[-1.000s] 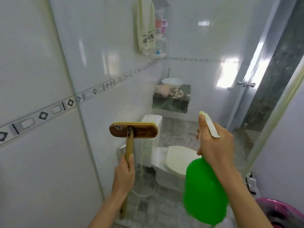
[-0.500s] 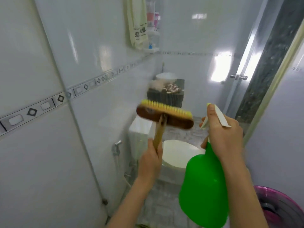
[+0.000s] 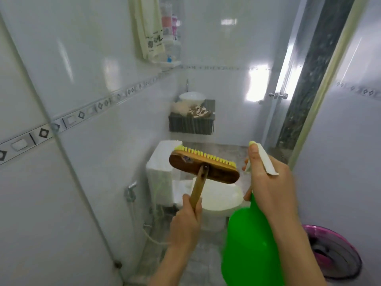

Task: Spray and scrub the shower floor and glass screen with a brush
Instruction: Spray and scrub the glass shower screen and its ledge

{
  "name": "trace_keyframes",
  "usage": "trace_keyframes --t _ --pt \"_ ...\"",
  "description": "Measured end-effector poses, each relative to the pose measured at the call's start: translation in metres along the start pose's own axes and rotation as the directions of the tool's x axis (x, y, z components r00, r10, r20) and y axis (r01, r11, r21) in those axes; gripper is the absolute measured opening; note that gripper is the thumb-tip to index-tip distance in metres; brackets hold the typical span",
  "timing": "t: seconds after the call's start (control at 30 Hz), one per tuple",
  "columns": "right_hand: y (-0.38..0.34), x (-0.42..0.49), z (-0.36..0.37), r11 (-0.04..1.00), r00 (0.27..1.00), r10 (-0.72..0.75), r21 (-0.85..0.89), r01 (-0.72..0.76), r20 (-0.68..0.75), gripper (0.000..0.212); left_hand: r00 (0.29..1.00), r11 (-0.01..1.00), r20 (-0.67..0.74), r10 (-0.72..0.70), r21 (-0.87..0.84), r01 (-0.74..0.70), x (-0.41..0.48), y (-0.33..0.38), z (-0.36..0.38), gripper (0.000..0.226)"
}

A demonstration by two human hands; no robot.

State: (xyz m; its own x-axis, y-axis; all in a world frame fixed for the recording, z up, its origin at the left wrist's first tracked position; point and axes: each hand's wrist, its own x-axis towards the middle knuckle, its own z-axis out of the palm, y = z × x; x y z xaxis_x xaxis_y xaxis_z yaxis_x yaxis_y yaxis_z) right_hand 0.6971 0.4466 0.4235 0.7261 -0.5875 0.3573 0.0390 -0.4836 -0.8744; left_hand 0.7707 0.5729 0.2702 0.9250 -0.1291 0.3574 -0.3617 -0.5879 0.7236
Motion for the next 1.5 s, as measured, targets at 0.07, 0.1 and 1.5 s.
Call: trace_keyframes --t 0.07,0.1,1.5 --pt "0.001 0.005 -0.006 1.0 1.0 0.0 -0.002 -0.001 -0.015 0.058 0.998 0.998 -0.038 0.053 -0.016 -0.054 0.008 0.014 -0.004 0.055" --pt "0.001 0.007 -0.011 1.0 1.0 -0.002 0.018 0.003 -0.031 0.058 0.991 0.994 -0.087 0.098 -0.044 -0.102 0.023 0.031 -0.009 0.056" --pt "0.071 0.032 -0.143 0.995 0.99 -0.063 0.083 0.052 0.127 0.051 0.983 0.997 -0.168 0.072 -0.011 -0.075 -0.001 0.166 0.079 0.036"
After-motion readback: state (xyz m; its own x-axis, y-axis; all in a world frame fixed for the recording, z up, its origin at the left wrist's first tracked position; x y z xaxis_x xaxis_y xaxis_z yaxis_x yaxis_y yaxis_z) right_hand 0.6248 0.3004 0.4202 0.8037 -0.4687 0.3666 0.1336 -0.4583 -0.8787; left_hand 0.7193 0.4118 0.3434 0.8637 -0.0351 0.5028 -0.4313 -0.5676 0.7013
